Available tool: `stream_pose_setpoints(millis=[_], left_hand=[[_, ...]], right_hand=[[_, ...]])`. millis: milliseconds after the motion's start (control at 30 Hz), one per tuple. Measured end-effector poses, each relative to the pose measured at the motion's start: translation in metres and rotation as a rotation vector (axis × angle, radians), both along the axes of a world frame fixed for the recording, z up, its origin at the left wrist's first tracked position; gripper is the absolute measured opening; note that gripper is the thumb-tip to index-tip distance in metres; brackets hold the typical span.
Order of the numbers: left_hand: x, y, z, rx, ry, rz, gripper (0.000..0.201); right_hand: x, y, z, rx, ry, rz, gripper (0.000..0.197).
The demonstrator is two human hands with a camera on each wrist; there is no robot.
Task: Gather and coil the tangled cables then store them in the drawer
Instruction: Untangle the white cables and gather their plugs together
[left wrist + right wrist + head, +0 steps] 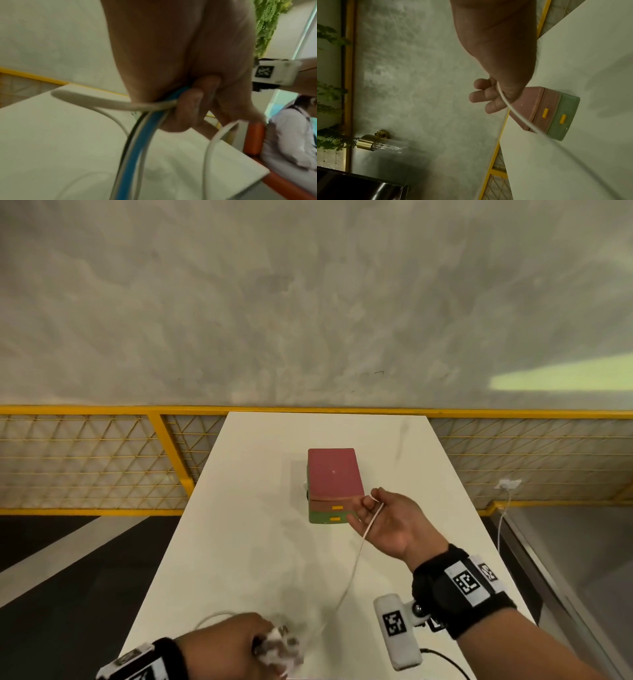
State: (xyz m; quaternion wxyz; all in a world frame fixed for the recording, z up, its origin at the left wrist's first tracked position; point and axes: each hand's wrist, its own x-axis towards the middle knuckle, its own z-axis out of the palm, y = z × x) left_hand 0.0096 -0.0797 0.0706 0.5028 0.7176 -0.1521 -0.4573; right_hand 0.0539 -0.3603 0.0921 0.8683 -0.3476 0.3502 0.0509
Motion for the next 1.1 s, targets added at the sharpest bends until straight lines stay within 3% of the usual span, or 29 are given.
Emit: stream_pose_setpoints(millis=[67, 167, 200, 333, 433, 567, 767, 967, 1100], left_hand=[[0.010, -0.008, 0.006, -0.048, -0.045, 0.199, 0.024], [0.034, -0.032, 0.010, -0.198, -0.147, 0.654, 0.021], [0.039, -0.043, 0.016, -0.255, -0.173, 0.718, 0.021], [0.037, -0.095, 0.032, -0.260, -0.300, 0.542, 0.008], [0.033, -0.114, 0.020, -0.186, -0.335, 0.486, 0.006], [0.029, -0.107, 0.007, -0.143, -0.257, 0.464, 0.003], [0.020, -0.099, 0.000, -0.107, -0.154, 0.386, 0.018], [0.010, -0.074, -0.001, 0.029, -0.049, 0.074, 0.029], [0.006, -0.055, -0.003, 0.088, -0.006, 0.023, 0.024]], right_hand=[[-0.004, 0.008, -0.004, 0.001, -0.029, 0.008, 0.033], [-0.011, 0.024, -0.015, -0.022, -0.058, 0.042, 0.027], [-0.014, 0.030, -0.018, -0.022, -0.060, 0.054, 0.026], [-0.023, 0.054, -0.020, 0.042, -0.084, 0.122, 0.027], [-0.026, 0.057, -0.014, 0.096, -0.104, 0.182, 0.034], [-0.027, 0.042, -0.009, 0.107, -0.118, 0.183, 0.031], [-0.026, 0.038, -0.021, 0.139, -0.067, 0.220, 0.027], [-0.018, 0.003, -0.003, 0.074, -0.046, 0.073, 0.042], [-0.027, -0.022, -0.001, 0.012, -0.019, 0.046, 0.022]])
